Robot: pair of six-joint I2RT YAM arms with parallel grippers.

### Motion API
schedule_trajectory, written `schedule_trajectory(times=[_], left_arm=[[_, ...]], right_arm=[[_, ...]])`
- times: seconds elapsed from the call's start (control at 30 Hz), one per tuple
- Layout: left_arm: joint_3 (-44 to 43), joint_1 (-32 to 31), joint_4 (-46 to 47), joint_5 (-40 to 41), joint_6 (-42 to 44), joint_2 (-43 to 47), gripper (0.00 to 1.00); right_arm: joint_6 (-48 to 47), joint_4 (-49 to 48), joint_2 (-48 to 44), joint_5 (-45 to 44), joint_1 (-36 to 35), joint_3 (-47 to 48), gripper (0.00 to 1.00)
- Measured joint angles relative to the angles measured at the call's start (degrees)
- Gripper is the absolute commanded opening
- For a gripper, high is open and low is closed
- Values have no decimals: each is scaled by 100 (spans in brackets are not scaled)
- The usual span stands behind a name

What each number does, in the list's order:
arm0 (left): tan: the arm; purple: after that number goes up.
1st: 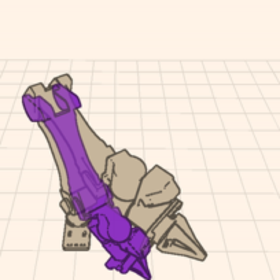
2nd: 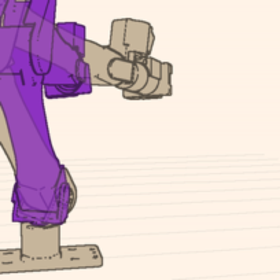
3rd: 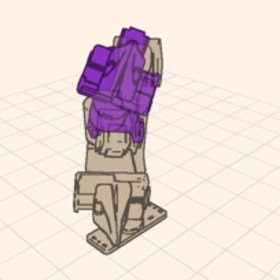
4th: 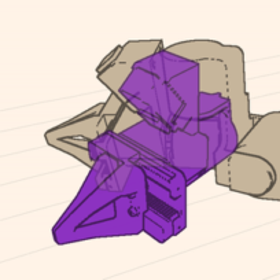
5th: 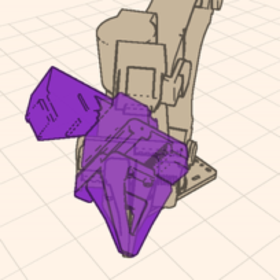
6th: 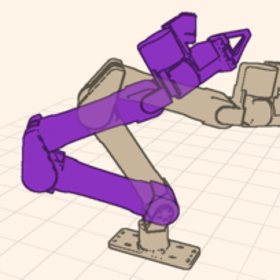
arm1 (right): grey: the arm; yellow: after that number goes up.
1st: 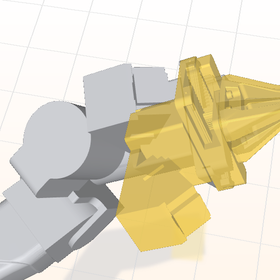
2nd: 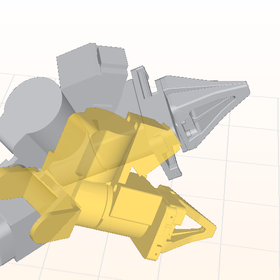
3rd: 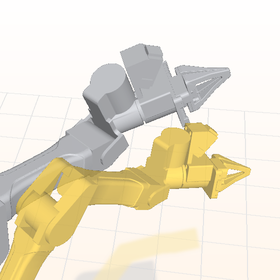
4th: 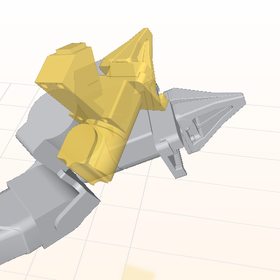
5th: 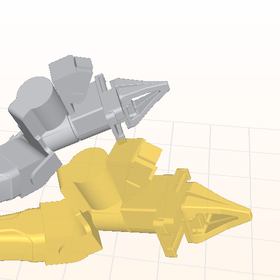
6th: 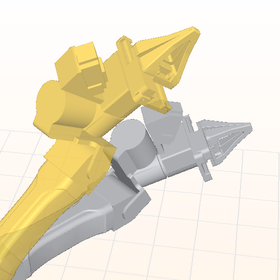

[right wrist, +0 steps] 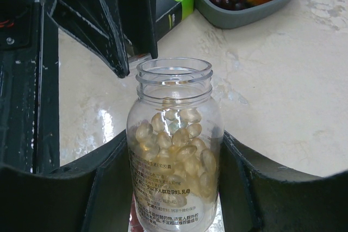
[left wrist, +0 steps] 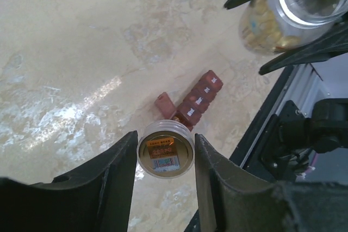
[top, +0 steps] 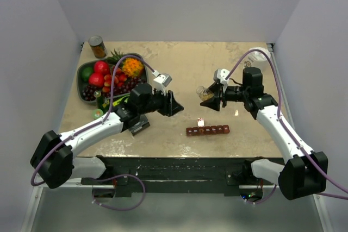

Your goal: Sort the pills into containers

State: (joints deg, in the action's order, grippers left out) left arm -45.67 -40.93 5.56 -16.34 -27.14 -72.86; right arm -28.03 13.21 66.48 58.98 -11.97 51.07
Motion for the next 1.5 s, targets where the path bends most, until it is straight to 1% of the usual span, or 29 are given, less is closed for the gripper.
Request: schedule_trajectory(times=[0.37, 0.53, 0.73, 1.07, 1.5], left_arm=[[-4, 15, 501, -632, -398, 197, 8], [-256, 31, 605, -881, -527, 146, 8], [-817, 31, 791, -1158, -546, -286, 8], [-1255, 28, 809, -1510, -682, -1019, 7], [-1482, 2, 855, -1836, -850, -1268, 7]], right_arm=[[-896, 815, 17, 83, 0, 7, 15], [-1193, 1110, 125, 79, 0, 11, 15], [-1353, 1287, 140, 74, 0, 13, 15], [-1425, 1362, 140, 59, 0, 57, 15], [-1421, 1464, 258, -103, -149, 131, 14]])
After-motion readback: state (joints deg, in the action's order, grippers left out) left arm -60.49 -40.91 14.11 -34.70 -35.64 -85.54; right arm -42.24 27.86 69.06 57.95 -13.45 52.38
